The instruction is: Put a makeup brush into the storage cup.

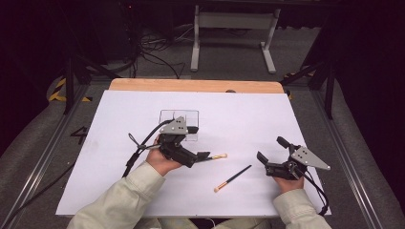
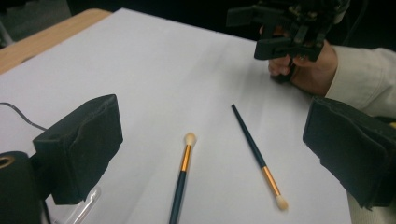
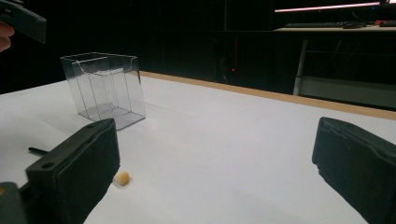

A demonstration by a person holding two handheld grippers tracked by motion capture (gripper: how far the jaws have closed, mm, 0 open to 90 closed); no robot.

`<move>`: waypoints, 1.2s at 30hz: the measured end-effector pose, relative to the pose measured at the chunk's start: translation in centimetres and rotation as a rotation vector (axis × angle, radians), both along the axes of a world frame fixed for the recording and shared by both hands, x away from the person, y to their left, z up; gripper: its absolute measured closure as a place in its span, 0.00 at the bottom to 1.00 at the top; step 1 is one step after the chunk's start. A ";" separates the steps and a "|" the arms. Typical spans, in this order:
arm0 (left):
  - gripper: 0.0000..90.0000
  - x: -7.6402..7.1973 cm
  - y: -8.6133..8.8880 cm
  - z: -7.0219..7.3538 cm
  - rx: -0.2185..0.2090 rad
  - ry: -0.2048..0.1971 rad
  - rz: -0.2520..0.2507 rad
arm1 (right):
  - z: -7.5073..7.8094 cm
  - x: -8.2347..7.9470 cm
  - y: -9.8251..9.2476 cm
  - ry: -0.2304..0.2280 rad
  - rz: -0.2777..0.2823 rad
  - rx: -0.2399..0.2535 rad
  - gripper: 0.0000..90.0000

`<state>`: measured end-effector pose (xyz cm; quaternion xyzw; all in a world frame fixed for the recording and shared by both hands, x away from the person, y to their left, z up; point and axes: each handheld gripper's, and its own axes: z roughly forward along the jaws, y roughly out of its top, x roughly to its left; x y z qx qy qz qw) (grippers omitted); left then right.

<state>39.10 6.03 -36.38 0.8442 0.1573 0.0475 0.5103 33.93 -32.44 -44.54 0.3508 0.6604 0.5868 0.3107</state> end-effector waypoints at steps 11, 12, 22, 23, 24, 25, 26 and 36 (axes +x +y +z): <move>0.07 1.2 -1.1 0.8 0.205 0.105 -0.001 | 0.0 0.0 0.0 0.011 0.007 -0.003 0.02; 0.07 1.3 -1.2 0.8 0.229 0.104 -0.011 | 0.0 0.0 0.0 0.011 0.006 -0.002 0.02; 0.10 1.8 -2.0 0.6 0.352 0.135 -0.044 | -0.1 0.0 0.0 0.017 0.011 -0.002 0.03; 0.10 1.8 -2.1 0.6 0.368 0.131 -0.044 | -0.1 0.0 0.0 0.018 0.011 -0.002 0.03; 0.10 1.8 -2.3 0.5 0.388 0.122 -0.042 | -0.1 0.0 0.0 0.018 0.011 -0.001 0.03; 0.11 1.8 -2.4 0.5 0.405 0.119 -0.046 | -0.1 0.0 0.0 0.018 0.011 -0.002 0.03; 0.11 1.8 -2.5 0.5 0.413 0.114 -0.051 | -0.1 0.0 0.0 0.018 0.011 -0.003 0.03; 0.12 2.1 -3.5 0.3 0.480 0.087 -0.065 | -0.1 -0.1 0.0 0.023 0.013 -0.007 0.04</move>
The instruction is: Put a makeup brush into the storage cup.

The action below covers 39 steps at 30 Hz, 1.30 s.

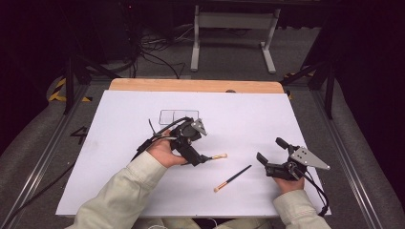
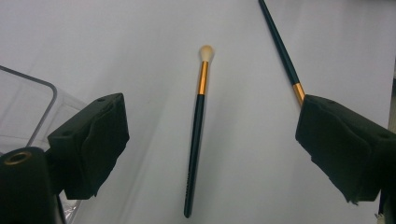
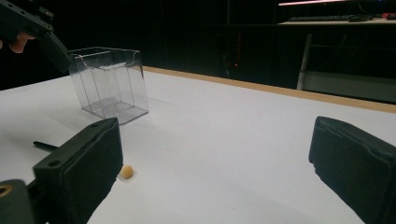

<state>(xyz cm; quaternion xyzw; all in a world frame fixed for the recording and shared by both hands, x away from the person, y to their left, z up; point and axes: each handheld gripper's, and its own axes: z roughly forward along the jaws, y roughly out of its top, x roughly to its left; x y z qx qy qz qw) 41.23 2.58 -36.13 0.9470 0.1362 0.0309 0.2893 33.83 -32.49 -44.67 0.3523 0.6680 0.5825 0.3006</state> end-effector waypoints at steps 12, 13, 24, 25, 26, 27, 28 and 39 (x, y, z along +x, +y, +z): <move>0.17 0.7 -1.2 -1.0 0.073 0.049 -0.039 | 0.0 -0.1 -0.1 0.002 -0.001 -0.002 0.05; 0.18 0.8 -1.3 -1.1 0.075 0.050 -0.044 | 0.0 -0.1 -0.1 0.002 -0.001 -0.002 0.05; 0.21 1.0 -2.3 -2.4 0.117 0.066 -0.049 | -0.1 -0.1 -0.1 -0.002 0.001 -0.003 0.05; 0.21 1.0 -2.4 -2.5 0.119 0.068 -0.046 | -0.1 -0.1 -0.1 -0.002 0.002 -0.003 0.05; 0.21 1.0 -2.5 -2.6 0.124 0.068 -0.052 | -0.1 -0.2 -0.1 -0.002 0.004 -0.002 0.05; 0.22 1.0 -2.5 -2.7 0.127 0.072 -0.052 | -0.1 -0.2 -0.1 -0.002 0.005 -0.003 0.05; 0.22 1.0 -2.6 -2.9 0.131 0.075 -0.053 | -0.1 -0.2 0.0 -0.002 0.005 -0.002 0.05; 0.36 1.3 -3.1 -4.1 0.150 0.108 -0.041 | -0.1 -0.2 0.0 0.000 0.013 -0.001 0.05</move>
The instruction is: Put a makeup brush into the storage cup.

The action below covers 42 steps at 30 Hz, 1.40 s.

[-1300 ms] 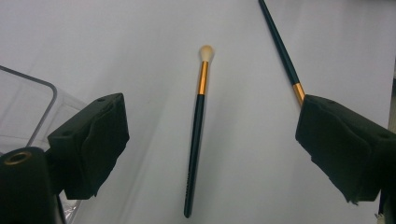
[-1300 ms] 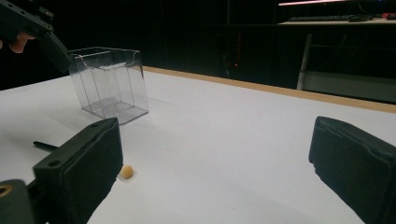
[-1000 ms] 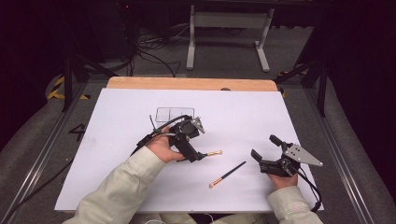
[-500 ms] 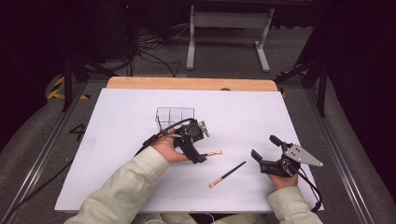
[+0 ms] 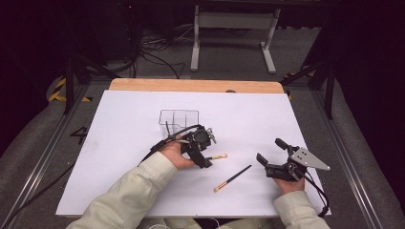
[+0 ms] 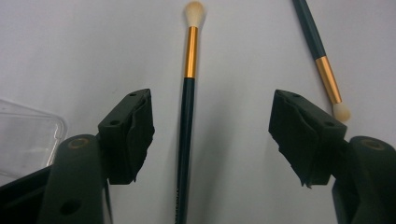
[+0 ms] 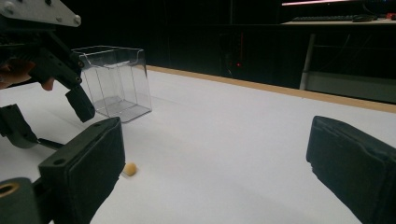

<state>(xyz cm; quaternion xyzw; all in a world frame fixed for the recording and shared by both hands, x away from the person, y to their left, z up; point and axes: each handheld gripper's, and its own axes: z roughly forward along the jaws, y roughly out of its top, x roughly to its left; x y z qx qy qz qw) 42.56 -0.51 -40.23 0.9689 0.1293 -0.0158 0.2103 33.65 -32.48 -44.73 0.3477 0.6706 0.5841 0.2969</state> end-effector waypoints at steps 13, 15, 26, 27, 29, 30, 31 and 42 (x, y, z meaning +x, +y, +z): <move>0.56 0.5 -0.4 -1.1 0.050 0.045 0.014 | 0.0 0.0 0.0 -0.001 -0.002 -0.009 0.06; 0.61 0.5 -0.4 -1.2 0.044 0.047 0.021 | 0.0 0.0 0.0 -0.001 -0.002 -0.010 0.06; 0.74 0.7 -0.6 -1.5 0.057 0.075 0.022 | 0.0 0.0 -0.1 0.002 -0.002 -0.006 0.06; 0.76 0.7 -0.6 -1.5 0.057 0.075 0.022 | 0.0 0.0 -0.1 0.002 -0.002 -0.006 0.06; 0.77 0.7 -0.6 -1.6 0.059 0.079 0.017 | 0.0 -0.1 -0.1 0.002 -0.004 -0.004 0.06; 0.78 0.7 -0.7 -1.7 0.063 0.082 0.022 | 0.0 -0.1 -0.1 0.003 -0.004 -0.002 0.06; 0.79 0.7 -0.7 -1.7 0.065 0.082 0.023 | 0.0 -0.1 -0.2 0.003 -0.005 0.000 0.06; 0.84 0.9 -0.8 -2.2 0.110 0.072 0.019 | -0.1 -0.1 -0.2 0.003 -0.005 0.003 0.06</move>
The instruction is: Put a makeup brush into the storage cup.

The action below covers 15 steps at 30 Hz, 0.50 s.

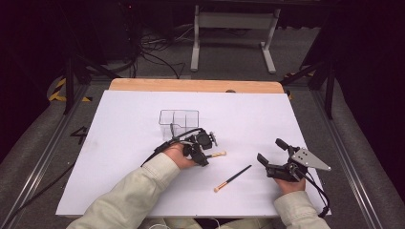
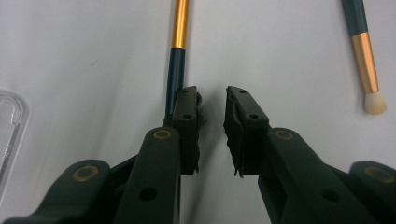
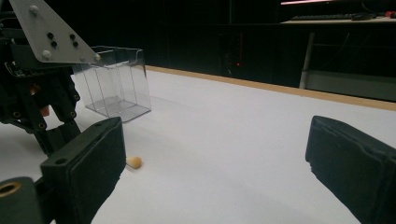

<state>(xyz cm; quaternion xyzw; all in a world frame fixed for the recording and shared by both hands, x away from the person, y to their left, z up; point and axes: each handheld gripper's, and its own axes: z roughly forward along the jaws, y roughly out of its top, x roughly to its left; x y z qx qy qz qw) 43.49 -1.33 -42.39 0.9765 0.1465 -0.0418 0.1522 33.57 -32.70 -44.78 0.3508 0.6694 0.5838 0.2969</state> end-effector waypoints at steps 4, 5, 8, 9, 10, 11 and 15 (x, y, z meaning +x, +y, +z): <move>0.87 0.0 0.0 0.0 0.003 0.003 0.005 | 0.0 0.0 0.0 0.000 0.000 0.000 0.06; 0.87 0.0 0.0 0.0 0.003 0.000 0.002 | 0.0 0.0 0.0 0.000 0.000 0.000 0.06; 0.86 -0.1 0.0 0.2 0.006 -0.004 0.006 | 0.0 0.0 0.0 0.000 0.001 0.001 0.06; 0.85 -0.1 0.1 0.2 -0.002 -0.010 0.007 | 0.0 0.0 0.0 0.000 0.001 0.001 0.06; 0.85 -0.1 0.1 0.3 -0.010 -0.014 0.013 | 0.0 0.0 0.0 0.000 0.001 0.001 0.06; 0.85 0.0 0.1 0.4 -0.012 -0.017 0.012 | 0.0 0.0 0.0 0.000 0.001 0.001 0.06; 0.86 0.1 0.0 0.1 0.011 -0.012 0.008 | 0.0 0.0 0.0 0.000 0.002 0.001 0.06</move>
